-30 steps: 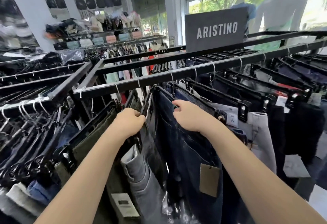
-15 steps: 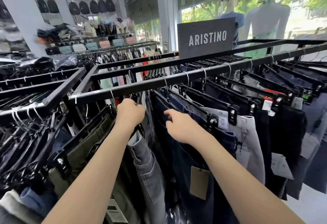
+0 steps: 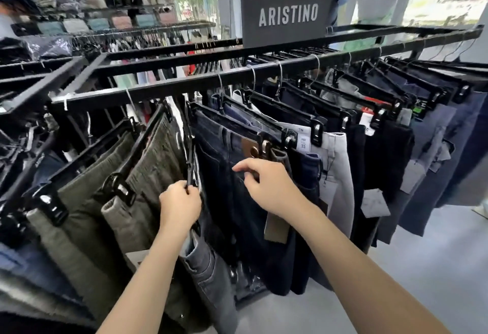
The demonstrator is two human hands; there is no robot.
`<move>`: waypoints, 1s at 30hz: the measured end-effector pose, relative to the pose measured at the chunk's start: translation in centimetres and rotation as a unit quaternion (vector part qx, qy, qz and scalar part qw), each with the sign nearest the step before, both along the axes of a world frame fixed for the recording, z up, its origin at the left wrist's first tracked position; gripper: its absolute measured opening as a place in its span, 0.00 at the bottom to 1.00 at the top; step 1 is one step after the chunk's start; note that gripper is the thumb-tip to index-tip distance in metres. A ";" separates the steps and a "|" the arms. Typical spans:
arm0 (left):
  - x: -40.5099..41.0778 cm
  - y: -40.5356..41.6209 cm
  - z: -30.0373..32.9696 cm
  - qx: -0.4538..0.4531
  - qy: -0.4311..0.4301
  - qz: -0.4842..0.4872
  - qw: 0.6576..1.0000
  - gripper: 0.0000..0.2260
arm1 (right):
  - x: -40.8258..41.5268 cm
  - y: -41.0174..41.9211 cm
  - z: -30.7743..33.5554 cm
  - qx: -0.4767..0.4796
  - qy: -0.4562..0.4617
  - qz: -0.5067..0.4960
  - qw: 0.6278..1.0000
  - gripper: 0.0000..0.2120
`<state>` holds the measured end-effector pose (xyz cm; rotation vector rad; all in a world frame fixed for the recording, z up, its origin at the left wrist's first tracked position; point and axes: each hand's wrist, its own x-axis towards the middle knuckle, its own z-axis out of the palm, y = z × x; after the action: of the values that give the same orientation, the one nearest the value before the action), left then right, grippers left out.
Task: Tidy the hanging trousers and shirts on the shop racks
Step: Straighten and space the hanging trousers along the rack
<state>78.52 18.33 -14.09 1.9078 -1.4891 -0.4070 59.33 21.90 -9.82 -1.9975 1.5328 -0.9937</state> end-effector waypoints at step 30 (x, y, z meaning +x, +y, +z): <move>13.6 12.6 1.8 0.197 0.108 -0.564 0.794 0.14 | 7.7 16.6 -5.0 0.021 0.259 -0.270 0.927 0.03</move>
<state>92.14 30.91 -12.26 0.9138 -2.3681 -1.4990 67.00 38.55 -14.85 -1.9394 2.4589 -0.6143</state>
